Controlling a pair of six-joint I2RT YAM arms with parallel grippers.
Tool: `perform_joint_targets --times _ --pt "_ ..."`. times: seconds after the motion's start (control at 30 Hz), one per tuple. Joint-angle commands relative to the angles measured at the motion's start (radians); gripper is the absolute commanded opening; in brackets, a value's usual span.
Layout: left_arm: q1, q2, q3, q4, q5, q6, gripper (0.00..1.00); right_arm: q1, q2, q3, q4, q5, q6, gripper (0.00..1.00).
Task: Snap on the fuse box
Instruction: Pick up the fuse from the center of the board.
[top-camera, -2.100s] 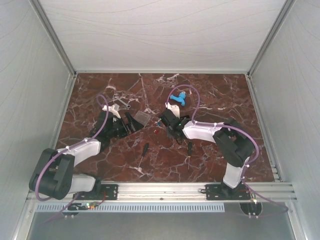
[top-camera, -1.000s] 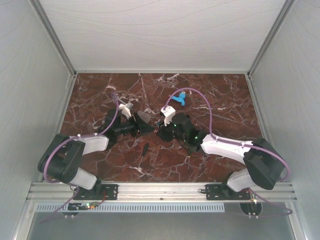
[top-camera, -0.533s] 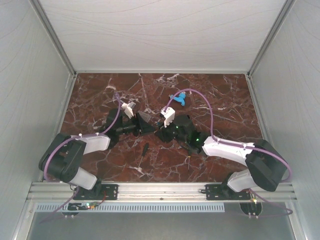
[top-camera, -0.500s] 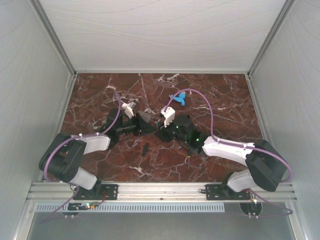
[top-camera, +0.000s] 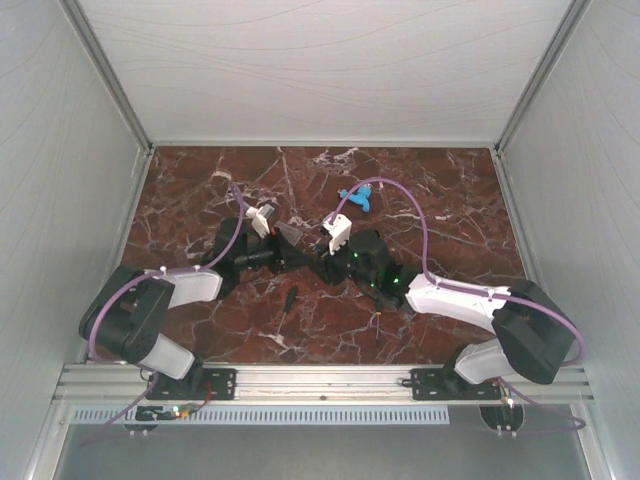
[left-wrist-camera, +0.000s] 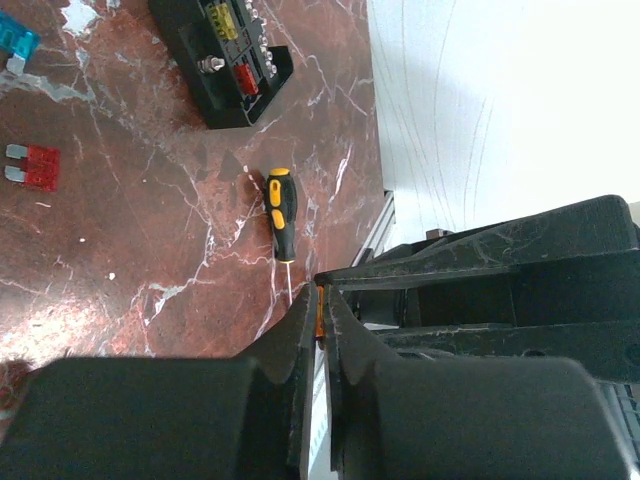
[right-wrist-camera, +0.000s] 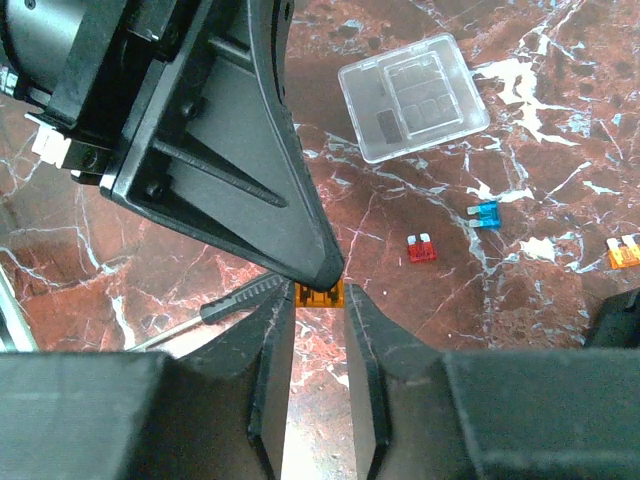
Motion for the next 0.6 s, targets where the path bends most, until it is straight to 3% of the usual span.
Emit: perform_joint_targets --times 0.0,0.13,0.27,0.57 --pt "-0.009 -0.017 0.023 0.096 0.025 -0.031 0.00 0.007 -0.052 -0.006 0.049 0.038 0.015 0.23" --pt "-0.008 -0.054 -0.014 0.198 0.000 -0.090 0.00 -0.014 -0.095 -0.009 0.044 0.029 0.102 0.29" --pt "-0.009 -0.108 -0.067 0.330 -0.056 -0.184 0.00 -0.093 -0.155 -0.052 0.116 -0.096 0.291 0.37" --pt "-0.031 -0.273 -0.134 0.433 -0.228 -0.283 0.00 -0.177 -0.188 -0.135 0.350 -0.226 0.665 0.38"
